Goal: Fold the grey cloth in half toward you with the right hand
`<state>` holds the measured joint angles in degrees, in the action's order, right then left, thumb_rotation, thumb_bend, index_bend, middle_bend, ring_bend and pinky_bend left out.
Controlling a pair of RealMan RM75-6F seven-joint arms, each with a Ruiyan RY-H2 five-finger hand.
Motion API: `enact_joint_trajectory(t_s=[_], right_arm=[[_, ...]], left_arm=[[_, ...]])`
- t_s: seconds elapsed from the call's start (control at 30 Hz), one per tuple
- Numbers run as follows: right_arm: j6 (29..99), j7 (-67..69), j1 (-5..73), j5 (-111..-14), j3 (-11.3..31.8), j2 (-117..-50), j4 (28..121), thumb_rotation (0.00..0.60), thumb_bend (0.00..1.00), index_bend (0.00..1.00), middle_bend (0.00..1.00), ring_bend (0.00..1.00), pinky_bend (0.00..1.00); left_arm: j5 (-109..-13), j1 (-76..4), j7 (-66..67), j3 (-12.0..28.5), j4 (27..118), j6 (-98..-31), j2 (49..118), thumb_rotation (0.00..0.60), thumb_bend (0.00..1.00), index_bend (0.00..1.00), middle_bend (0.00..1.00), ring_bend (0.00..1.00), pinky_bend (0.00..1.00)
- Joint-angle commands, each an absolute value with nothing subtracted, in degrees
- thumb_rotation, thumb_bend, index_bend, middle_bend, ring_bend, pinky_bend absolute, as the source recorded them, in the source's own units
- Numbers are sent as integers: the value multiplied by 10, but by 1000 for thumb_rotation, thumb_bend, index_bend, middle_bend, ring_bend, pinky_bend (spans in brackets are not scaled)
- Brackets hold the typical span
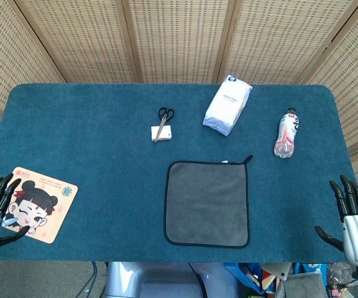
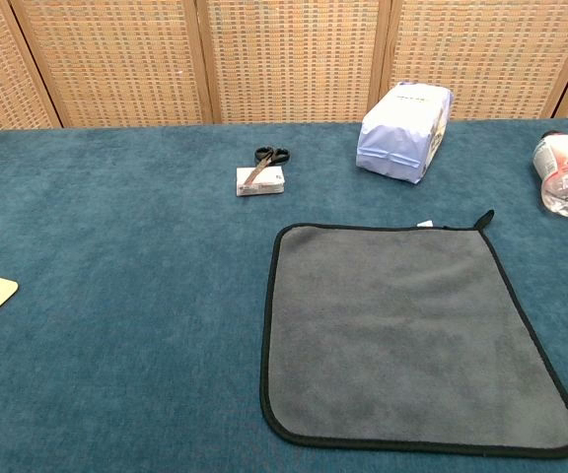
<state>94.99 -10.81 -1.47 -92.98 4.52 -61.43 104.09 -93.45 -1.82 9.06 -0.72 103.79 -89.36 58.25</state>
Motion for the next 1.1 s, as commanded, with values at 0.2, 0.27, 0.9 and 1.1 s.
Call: enact_joint_trajectory(t_s=[0.2,0.27,0.9,1.1], right_arm=[[938,-102,-9,-922,47,-613,1041,600,0,0,0,0,0],[928,-97,-3,-916,50,-612,1044,600,0,0,0,0,0],[587,-202,285,-633,189,-730,951,600,454,301,0,0,0],[552,-287,365,-534,204,-807,877,600,474,320,0,0,0]], left_arm=[[-932,-18,94,-4,1037,-896,586,600,146,0,0,0,0],[-931,-18,96,-2,1037,-897,588,600,147,0,0,0,0],[-865,-40,140,30,1030,-865,614,600,147,0,0,0,0],[-842,-51,142,41,1030,-847,614,600,146,0,0,0,0]])
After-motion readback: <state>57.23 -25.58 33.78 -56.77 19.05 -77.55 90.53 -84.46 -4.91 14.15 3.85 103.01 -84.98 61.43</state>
